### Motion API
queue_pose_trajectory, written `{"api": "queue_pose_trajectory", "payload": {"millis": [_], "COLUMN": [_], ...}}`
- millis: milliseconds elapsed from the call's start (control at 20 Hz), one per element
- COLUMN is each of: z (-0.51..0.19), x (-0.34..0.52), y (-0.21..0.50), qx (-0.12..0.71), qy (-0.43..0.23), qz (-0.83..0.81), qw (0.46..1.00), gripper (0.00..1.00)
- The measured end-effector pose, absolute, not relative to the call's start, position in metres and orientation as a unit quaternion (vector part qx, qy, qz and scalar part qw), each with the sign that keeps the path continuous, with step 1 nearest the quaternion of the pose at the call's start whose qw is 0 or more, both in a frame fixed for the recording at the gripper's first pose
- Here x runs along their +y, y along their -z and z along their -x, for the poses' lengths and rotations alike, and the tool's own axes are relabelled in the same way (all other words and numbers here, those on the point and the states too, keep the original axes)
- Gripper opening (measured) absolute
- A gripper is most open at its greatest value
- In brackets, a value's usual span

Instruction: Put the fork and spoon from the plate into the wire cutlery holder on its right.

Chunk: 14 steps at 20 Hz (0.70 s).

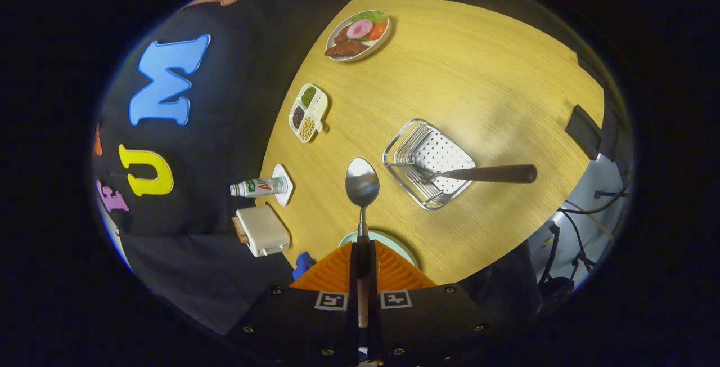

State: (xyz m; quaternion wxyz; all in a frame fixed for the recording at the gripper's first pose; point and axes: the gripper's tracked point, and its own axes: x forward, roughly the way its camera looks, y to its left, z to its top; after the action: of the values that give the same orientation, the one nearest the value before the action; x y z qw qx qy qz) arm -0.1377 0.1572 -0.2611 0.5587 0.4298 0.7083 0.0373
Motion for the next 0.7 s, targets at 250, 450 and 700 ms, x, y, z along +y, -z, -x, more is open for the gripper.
{"api": "queue_pose_trajectory", "payload": {"millis": [250,450,700], "z": [0.147,0.155,0.155], "x": [0.131,0.125,0.121], "y": [0.269,0.278,0.284], "qx": [0.708,0.717,0.718], "qy": [-0.002,0.019,0.042], "qz": [-0.43,-0.429,-0.436], "qw": [0.56,0.548,0.541], "gripper": [0.07,0.07,0.07]}}
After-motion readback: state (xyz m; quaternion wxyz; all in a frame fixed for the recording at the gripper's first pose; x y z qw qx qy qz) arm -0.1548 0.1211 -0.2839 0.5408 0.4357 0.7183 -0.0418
